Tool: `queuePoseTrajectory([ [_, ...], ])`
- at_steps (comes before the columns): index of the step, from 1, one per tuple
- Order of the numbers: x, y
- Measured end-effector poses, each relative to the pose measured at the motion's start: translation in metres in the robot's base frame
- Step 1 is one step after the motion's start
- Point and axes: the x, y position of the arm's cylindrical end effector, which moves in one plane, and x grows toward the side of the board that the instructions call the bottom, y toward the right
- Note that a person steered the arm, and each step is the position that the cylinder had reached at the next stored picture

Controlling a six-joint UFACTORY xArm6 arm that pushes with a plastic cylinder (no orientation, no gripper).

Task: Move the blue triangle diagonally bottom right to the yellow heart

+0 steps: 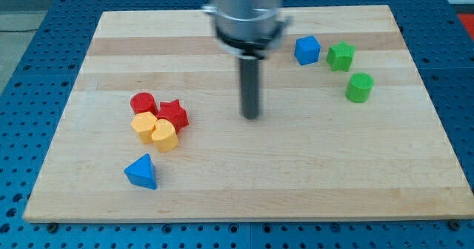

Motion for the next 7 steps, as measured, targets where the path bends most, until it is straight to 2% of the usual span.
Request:
queuePoseTrajectory([
  [1,0.078,0.027],
  [2,0.140,-0.014],
  [3,0.147,-0.057],
  [5,0.146,-0.202],
  [6,0.137,-0.246],
  [7,0.114,-0.238],
])
